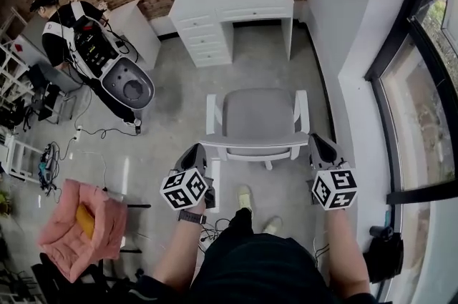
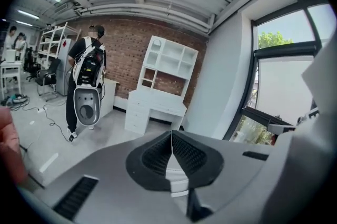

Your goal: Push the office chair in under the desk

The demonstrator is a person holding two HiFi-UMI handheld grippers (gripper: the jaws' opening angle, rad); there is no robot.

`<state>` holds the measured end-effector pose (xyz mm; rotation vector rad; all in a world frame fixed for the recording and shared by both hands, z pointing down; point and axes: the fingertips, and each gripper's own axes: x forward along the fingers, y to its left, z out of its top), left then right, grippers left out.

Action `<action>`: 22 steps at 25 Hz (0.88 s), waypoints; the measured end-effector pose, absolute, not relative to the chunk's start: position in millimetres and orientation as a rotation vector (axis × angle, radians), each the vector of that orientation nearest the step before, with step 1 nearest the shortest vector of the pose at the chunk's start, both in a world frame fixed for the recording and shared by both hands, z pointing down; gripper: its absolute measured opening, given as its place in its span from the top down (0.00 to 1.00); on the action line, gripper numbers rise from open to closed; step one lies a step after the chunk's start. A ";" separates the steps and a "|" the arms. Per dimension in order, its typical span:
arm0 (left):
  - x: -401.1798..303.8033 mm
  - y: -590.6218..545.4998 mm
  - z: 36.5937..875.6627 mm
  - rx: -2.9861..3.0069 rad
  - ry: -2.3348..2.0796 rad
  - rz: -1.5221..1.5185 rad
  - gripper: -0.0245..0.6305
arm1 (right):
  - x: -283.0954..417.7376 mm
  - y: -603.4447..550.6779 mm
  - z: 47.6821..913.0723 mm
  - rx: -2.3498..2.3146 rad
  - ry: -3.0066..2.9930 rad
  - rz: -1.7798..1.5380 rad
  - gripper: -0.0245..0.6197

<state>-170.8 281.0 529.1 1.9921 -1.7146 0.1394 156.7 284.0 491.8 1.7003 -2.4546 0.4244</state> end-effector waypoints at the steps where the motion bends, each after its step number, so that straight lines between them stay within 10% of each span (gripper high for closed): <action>1: -177.7 278.5 537.8 1.956 -1.722 0.135 0.95 | 157.6 280.7 498.2 1.711 -2.439 0.447 0.95; 13: -221.1 241.9 630.0 1.660 -1.730 0.136 0.71 | 171.2 238.9 584.2 1.835 -2.172 0.703 0.95; 22: -228.9 220.9 698.3 1.371 -1.535 0.022 0.67 | 190.4 216.7 653.3 2.035 -1.900 1.016 0.69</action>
